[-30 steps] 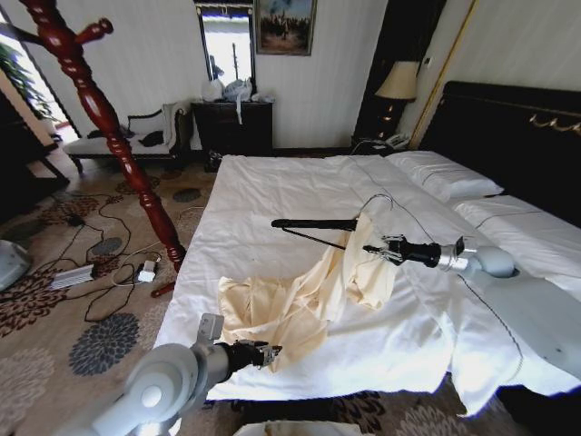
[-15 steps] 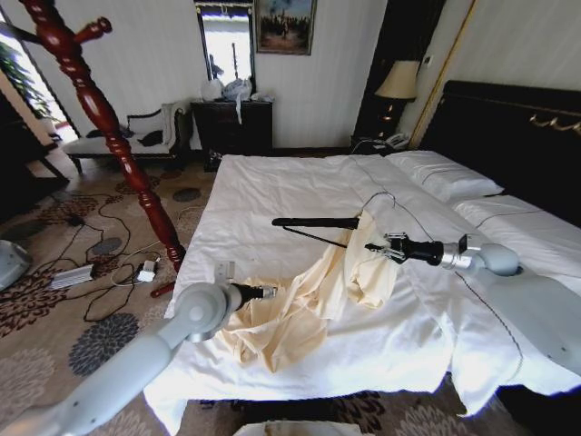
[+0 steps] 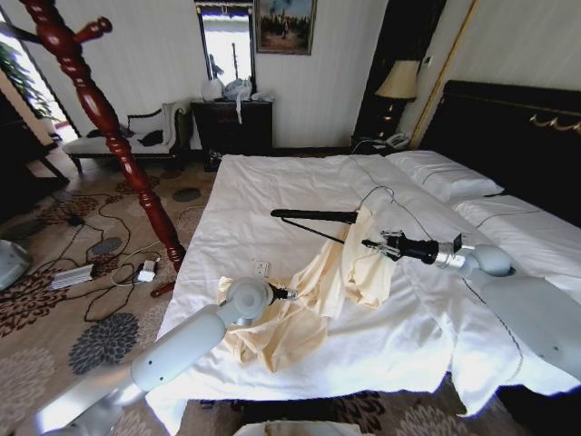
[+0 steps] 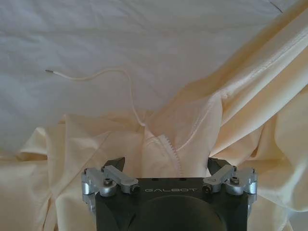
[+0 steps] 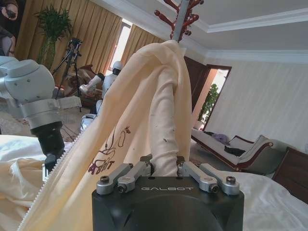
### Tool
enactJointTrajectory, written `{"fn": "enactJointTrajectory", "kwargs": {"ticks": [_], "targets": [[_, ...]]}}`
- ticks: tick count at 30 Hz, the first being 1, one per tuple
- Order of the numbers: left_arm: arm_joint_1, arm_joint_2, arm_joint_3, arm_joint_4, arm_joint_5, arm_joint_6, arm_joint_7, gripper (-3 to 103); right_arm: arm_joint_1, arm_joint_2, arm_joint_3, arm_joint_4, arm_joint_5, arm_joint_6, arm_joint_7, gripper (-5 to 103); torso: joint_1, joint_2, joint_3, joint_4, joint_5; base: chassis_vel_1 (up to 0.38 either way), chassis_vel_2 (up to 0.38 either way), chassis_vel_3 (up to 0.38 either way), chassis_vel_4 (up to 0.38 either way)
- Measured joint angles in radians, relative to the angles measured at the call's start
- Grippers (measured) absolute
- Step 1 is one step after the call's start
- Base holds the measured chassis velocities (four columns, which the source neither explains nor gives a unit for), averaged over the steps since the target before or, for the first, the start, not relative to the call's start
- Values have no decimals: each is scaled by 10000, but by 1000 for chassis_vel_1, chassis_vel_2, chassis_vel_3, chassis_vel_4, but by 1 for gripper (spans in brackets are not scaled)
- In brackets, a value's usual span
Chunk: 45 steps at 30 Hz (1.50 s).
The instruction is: Pick up the clothes from the bed and hang them on the clothes hanger.
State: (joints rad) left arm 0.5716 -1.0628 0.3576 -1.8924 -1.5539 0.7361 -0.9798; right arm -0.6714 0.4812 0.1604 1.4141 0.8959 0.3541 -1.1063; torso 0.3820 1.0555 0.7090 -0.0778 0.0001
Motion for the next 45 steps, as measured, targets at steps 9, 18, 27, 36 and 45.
{"fn": "enactJointTrajectory", "kwargs": {"ticks": [9, 18, 27, 36, 45], "targets": [[149, -134, -482, 183, -213, -5, 94, 84, 84, 18, -8, -131, -54, 27, -143, 18, 0, 0, 0, -1, 0, 0, 0, 0, 0], [618, 172, -1722, -968, -1051, -6, 106, 91, 41, -79, 30, -123, -54, 45, -158, 18, -1, 0, -1, -1, -1, 0, 0, 0, 0], [1177, 47, -2491, -569, -1182, -8, 132, 89, 1, -159, 50, -39, -90, 66, -239, 18, -2, 0, -1, 0, -2, 0, 0, 0, 0], [1153, -630, -1888, 283, -682, -8, 144, 80, -86, -199, 108, 74, -108, 66, -192, 18, -1, 0, 0, -1, -1, 0, 0, 0, 0], [989, -953, -1803, 854, -559, -8, 164, 61, -94, -239, 204, 94, -42, 66, -180, 18, -2, 0, 0, 0, -1, 0, 0, 0, 0]]}}
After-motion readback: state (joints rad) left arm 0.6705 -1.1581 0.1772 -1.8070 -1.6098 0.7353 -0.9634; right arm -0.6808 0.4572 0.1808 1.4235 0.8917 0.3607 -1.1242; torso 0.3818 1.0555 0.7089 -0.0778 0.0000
